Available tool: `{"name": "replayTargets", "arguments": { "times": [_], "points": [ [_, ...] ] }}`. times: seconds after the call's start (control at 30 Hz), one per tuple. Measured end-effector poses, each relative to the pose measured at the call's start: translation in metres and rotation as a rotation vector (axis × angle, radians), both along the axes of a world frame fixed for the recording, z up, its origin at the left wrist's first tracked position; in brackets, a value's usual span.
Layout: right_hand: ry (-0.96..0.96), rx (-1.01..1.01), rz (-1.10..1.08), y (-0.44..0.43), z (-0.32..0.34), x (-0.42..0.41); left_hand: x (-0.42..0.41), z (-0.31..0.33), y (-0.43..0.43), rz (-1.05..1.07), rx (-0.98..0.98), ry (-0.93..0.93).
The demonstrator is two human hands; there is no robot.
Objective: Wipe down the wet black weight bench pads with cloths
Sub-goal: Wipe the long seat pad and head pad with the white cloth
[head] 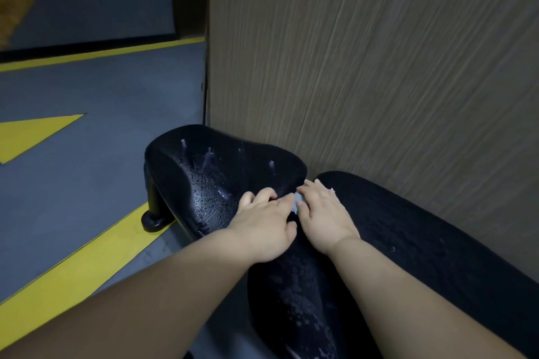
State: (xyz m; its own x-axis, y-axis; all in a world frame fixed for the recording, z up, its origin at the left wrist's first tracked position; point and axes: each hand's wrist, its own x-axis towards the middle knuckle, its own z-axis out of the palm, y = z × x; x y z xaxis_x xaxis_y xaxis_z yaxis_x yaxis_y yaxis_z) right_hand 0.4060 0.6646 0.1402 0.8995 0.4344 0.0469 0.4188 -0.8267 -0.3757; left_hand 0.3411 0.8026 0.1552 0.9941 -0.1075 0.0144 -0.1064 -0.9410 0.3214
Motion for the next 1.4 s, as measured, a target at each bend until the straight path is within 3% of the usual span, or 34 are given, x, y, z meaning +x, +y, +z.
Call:
{"name": "replayTargets", "arguments": {
  "times": [0.47, 1.1, 1.4],
  "points": [
    [0.07, -0.114, 0.069, -0.004, 0.009, 0.018, 0.024, -0.016, 0.002, 0.022, -0.119, 0.101],
    [0.076, -0.161, 0.192, 0.017, 0.018, -0.074, -0.073, 0.004, 0.015, 0.091, -0.101, 0.215],
    [0.038, -0.209, 0.216, 0.017, 0.013, -0.097, -0.089, -0.004, 0.023, 0.078, -0.12, 0.145]
  ]
}}
